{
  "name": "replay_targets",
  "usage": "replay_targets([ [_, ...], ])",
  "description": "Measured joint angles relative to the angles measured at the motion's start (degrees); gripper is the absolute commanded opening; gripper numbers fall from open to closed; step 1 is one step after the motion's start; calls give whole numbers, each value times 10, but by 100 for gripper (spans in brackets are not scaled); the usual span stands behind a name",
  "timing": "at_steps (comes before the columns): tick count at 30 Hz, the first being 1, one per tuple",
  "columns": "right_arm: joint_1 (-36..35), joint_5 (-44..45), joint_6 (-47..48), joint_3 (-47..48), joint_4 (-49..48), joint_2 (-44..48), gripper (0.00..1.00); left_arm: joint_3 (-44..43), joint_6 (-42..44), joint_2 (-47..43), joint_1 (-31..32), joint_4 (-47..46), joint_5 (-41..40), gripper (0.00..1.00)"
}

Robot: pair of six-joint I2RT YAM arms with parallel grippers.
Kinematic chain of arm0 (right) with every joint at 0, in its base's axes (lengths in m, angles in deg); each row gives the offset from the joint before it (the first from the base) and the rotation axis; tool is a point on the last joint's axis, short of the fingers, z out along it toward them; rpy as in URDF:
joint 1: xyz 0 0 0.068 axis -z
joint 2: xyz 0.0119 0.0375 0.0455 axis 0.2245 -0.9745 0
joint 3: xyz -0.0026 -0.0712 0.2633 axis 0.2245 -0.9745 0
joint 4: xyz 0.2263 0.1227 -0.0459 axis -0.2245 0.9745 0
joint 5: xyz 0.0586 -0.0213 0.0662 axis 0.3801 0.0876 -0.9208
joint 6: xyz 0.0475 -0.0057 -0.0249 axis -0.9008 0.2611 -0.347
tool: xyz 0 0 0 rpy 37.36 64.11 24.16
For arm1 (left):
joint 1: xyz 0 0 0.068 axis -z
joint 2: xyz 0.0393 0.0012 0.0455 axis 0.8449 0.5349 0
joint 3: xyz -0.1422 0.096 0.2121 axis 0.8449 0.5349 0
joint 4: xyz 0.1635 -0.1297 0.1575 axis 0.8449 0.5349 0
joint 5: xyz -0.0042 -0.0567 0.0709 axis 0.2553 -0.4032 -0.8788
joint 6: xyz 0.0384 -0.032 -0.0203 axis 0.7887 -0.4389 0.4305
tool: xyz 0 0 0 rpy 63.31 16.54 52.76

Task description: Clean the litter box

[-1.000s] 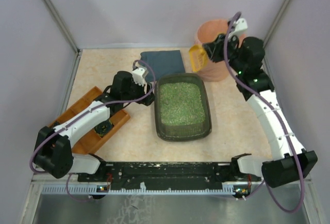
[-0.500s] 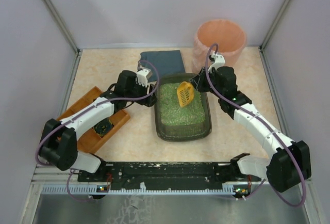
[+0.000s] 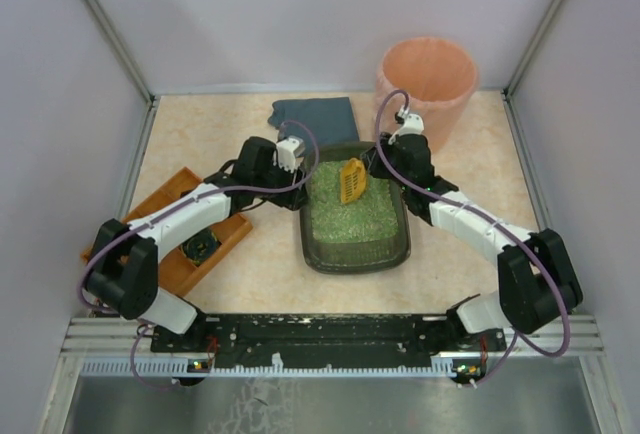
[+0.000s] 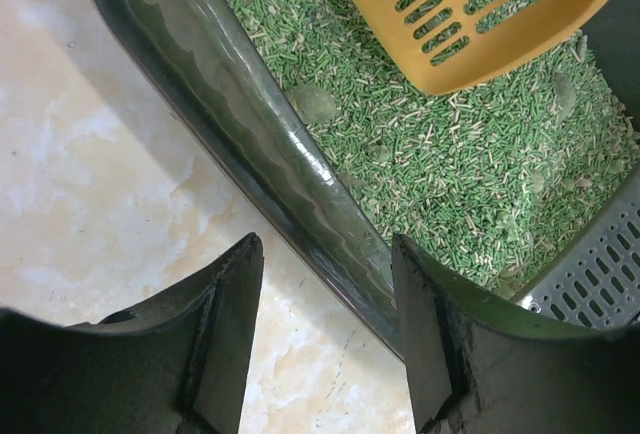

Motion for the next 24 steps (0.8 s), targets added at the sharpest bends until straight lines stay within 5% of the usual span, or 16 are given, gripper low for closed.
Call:
replay_targets([
  [7,-26,17,-32,-11,-10,-40,0,-16,11,23,12,22,0,47],
  [24,-61,-11,-201,-91,-168,-94,0,-44,29,51,32,52,-2,44],
])
